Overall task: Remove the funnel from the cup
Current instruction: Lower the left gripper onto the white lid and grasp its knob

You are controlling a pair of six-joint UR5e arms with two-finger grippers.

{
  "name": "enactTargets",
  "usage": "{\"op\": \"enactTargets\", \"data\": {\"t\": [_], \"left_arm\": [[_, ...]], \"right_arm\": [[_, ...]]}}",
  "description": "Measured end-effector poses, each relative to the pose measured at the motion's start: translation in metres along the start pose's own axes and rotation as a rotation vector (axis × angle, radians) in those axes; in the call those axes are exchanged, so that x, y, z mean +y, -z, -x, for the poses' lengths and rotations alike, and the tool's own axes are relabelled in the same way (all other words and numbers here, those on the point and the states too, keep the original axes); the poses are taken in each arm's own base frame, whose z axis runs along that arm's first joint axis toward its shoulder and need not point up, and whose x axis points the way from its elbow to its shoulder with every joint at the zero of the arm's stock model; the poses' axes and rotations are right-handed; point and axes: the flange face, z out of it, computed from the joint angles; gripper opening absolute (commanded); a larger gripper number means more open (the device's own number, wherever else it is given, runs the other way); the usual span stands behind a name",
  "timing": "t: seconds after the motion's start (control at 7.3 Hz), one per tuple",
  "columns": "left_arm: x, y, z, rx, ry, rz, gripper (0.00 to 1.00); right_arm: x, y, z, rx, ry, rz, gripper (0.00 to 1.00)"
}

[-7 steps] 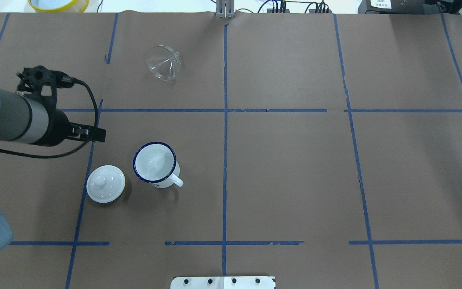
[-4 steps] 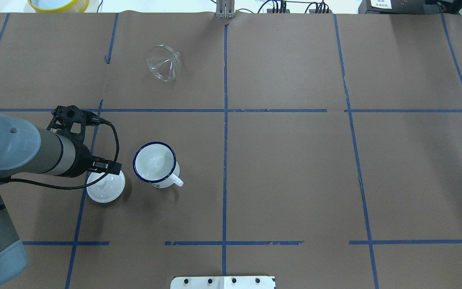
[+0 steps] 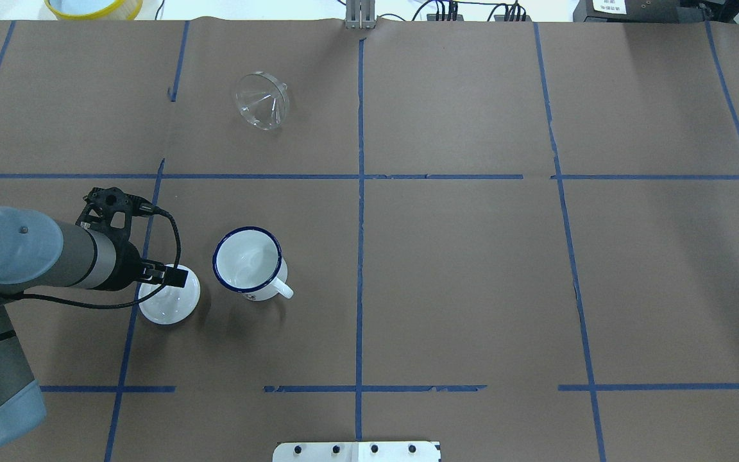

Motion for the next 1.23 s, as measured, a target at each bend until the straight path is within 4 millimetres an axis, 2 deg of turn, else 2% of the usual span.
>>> {"op": "enactTargets", "data": {"t": [0.27,0.55,0.68,0.96,1.23], "left_arm": [[0.008,-0.007,0.008,0.036,-0.002,0.020,0.93],[0.015,-0.010,0.003,0.030,0.005,0.068,0.74],[0.017,-0.006,-0.001,0.021,0.006,0.083,0.70],[0.015,0.005,-0.013,0.005,0.009,0.099,0.69],[0.010,0.003,-0.021,0.002,0.008,0.101,0.69]], "right_arm": [[0.000,0.000,0.000,0.000,0.000,0.000,1.00],[0.000,0.000,0.000,0.000,0.001,-0.001,1.00],[0.000,0.000,0.000,0.000,0.001,-0.001,1.00],[0.000,0.000,0.000,0.000,0.000,0.000,1.00],[0.000,0.000,0.000,0.000,0.000,-0.001,1.00]]}}
